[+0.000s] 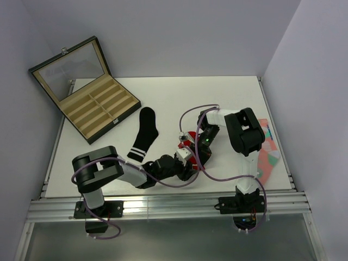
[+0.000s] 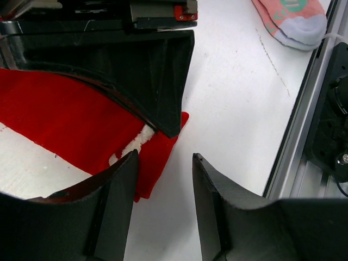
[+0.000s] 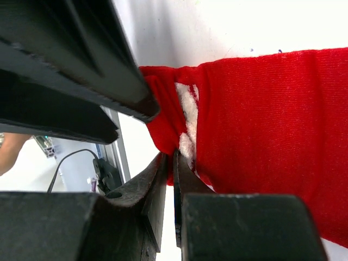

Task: Roll the socks
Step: Move the sock to the center of the board.

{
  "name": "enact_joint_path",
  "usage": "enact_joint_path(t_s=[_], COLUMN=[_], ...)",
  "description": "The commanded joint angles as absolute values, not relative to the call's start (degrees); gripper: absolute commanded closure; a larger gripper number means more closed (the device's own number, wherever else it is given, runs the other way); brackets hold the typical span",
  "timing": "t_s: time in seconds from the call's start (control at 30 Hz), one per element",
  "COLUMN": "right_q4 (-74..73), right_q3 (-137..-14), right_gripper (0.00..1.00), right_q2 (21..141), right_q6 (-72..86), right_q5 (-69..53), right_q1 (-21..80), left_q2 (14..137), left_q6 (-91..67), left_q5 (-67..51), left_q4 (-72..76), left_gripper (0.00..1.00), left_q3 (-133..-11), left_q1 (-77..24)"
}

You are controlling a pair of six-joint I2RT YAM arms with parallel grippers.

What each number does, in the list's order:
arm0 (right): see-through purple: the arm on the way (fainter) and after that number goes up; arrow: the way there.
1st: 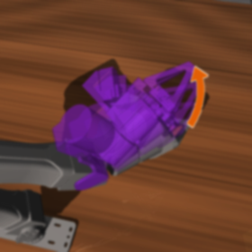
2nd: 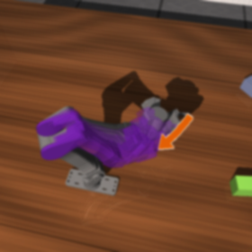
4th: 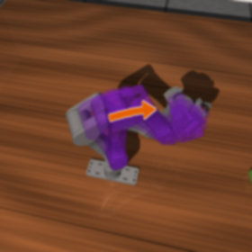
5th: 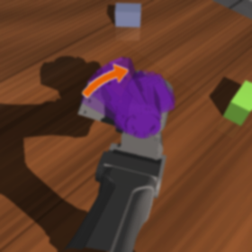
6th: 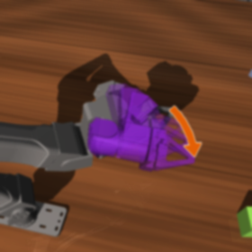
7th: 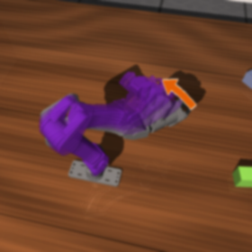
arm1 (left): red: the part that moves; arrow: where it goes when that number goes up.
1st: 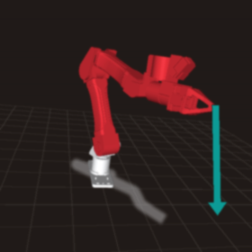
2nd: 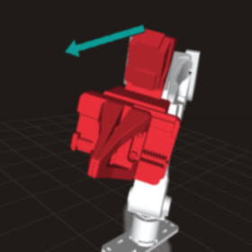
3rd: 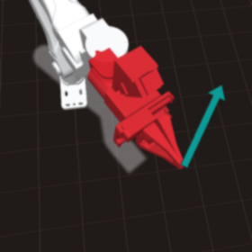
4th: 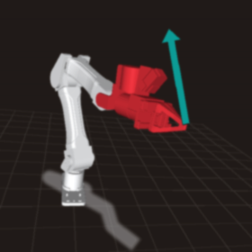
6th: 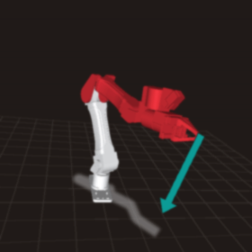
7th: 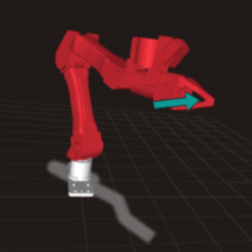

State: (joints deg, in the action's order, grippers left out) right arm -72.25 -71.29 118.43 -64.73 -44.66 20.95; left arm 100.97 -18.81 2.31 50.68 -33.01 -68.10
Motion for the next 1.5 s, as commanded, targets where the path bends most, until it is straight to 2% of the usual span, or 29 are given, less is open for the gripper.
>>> enact_joint_path(t_s=[0.0, 1.0, 1.27, 1.47], right_q4=[-70.3, -69.3, -68.7, -66.7], right_q3=[-71.8, -71.1, -70.8, -69.9], right_gripper=[0.87, 0.87, 0.87, 0.87], right_q2=[119.4, 119.1, 118.7, 117.2], right_q6=[-65.1, -64.3, -64.2, -63.1], right_q5=[-41.7, -41.6, -41.7, -41.5], right_q1=[20.5, 20.2, 20.0, 19.8], left_q2=[102.3, 111.0, 112.2, 112.7], left_q6=[-17.9, -21.8, -23.2, -24.3], left_q5=[-0.6, -3.3, -3.0, -3.2], left_q4=[54.8, 56.6, 55.1, 51.5], left_gripper=[0.5, 0.54, 0.66, 0.83], left_q3=[-34.5, -36.0, -36.4, -37.4], left_q1=[-67.4, -65.7, -65.6, -65.5])
